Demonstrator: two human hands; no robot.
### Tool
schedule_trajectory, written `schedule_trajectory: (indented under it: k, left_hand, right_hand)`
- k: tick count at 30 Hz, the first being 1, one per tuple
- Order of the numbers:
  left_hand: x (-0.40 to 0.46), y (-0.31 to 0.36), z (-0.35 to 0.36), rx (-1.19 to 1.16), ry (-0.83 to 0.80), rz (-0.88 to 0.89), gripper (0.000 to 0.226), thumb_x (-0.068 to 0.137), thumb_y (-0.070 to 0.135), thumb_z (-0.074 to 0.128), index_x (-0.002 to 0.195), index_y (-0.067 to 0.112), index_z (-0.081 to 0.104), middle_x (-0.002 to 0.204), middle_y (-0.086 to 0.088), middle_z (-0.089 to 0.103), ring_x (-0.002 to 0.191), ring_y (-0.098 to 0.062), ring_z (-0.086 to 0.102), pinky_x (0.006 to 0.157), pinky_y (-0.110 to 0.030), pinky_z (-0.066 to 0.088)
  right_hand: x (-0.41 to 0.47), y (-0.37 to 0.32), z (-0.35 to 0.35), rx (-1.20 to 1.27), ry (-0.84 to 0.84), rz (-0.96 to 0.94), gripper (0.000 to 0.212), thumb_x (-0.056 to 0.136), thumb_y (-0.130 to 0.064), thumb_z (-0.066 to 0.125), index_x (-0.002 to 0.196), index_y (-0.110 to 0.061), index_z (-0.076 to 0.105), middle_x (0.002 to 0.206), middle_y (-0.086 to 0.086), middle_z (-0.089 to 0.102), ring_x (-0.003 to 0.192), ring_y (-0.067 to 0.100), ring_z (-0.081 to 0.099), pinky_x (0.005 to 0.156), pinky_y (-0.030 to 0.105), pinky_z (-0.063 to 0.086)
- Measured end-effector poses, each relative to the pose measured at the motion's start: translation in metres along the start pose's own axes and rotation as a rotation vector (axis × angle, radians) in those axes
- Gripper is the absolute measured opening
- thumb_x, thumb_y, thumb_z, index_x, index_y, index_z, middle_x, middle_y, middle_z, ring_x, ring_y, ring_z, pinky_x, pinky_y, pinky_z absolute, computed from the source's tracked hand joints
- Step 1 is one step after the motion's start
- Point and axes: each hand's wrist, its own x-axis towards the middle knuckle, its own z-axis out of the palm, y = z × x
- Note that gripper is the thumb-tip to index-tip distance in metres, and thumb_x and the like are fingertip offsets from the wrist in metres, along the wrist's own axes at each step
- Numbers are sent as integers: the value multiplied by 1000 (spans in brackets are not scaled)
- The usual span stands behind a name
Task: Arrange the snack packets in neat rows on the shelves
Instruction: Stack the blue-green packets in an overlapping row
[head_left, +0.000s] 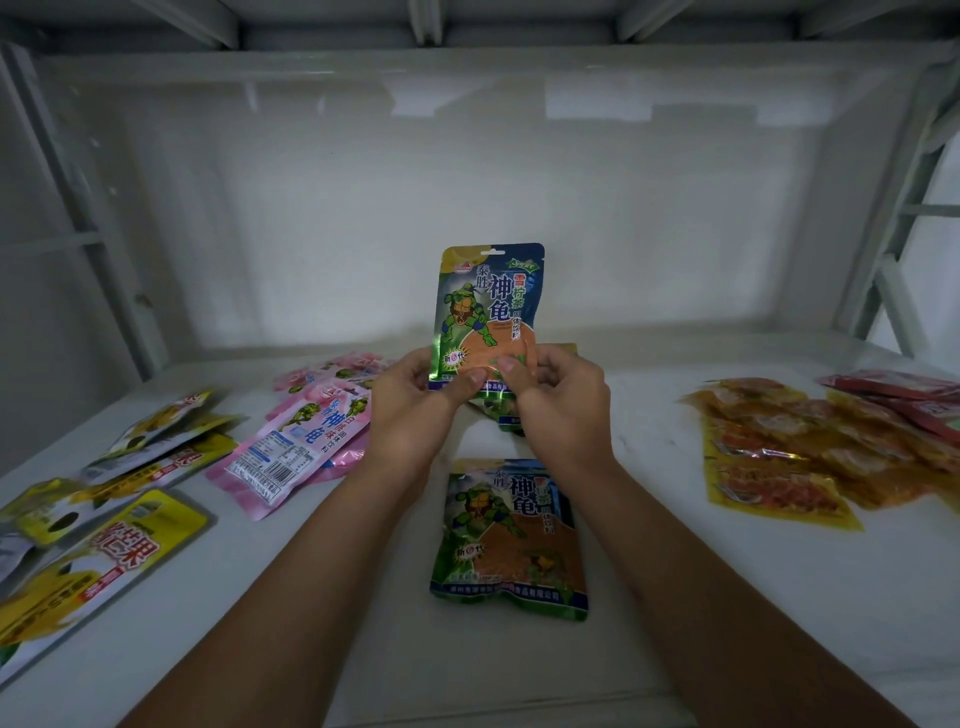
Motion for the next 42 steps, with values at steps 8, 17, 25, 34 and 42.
schedule_trajectory:
  k: [8, 17, 25, 34, 42]
  left_hand:
    - [2, -2, -6, 503, 113, 366, 42, 83, 18, 88, 121, 25, 72, 124, -1, 54, 109, -15, 57, 95, -29, 50]
    - [-12, 3, 5, 324, -190, 297, 26, 105, 26, 61, 127, 20, 75, 111, 11, 78, 106, 3, 70, 87, -11, 52]
    - [-5, -1, 12, 24, -72, -25, 26, 107, 13, 51, 104, 6, 76, 101, -14, 79, 98, -22, 75, 98, -41, 59]
    - [-1, 5, 9, -273, -143, -153, 27, 106, 9, 46, 111, 0, 72, 114, -22, 76, 105, -29, 73, 96, -39, 58]
    - [-5, 8, 4, -206, -66, -69, 20, 102, 6, 61, 116, -1, 74, 105, -13, 80, 89, -18, 77, 71, -23, 60]
  right_hand:
    - [-3, -1, 5, 30, -43, 23, 34, 93, -42, 54, 93, -17, 77, 82, 4, 76, 84, 32, 73, 78, 60, 59]
    - [-5, -8, 5, 158, -91, 43, 34, 110, -18, 44, 106, -14, 78, 101, 2, 78, 99, 21, 74, 90, 49, 62]
    - [-1, 0, 3, 29, -36, 8, 19, 96, -2, 67, 109, -11, 79, 107, 5, 76, 100, 20, 72, 88, 40, 62]
    - [2, -3, 5, 204, -1, 208, 24, 95, -17, 76, 115, -9, 67, 103, 5, 74, 91, 20, 73, 72, 27, 58]
    - [1, -2, 7, 176, -16, 93, 20, 102, -12, 64, 120, -6, 71, 102, 8, 77, 90, 22, 76, 80, 45, 64]
